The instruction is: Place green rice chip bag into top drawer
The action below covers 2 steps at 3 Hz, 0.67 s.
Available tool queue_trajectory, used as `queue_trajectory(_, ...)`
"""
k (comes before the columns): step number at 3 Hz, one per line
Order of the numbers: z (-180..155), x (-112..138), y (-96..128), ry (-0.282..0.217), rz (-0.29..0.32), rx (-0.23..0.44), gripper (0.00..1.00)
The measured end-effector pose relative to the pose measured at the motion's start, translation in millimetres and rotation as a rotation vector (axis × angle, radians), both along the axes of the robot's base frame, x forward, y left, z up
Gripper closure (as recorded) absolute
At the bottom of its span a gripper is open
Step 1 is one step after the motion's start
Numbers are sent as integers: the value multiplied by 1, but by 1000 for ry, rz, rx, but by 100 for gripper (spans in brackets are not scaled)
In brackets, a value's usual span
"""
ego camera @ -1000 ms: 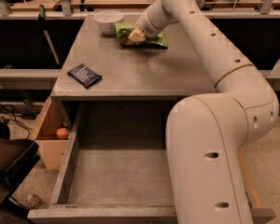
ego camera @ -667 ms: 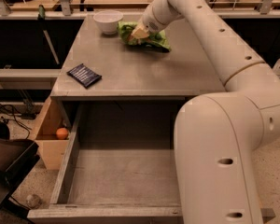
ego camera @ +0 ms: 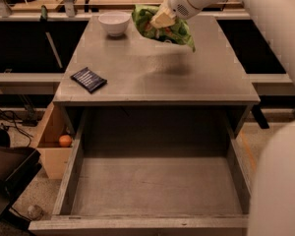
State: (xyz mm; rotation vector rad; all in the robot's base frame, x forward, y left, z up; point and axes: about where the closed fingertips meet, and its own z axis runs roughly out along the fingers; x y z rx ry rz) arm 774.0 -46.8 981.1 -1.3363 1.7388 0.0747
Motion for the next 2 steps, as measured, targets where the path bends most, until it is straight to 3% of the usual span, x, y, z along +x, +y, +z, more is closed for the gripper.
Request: queue_trajectory(2,74,-152,-21,-21,-64,139,100)
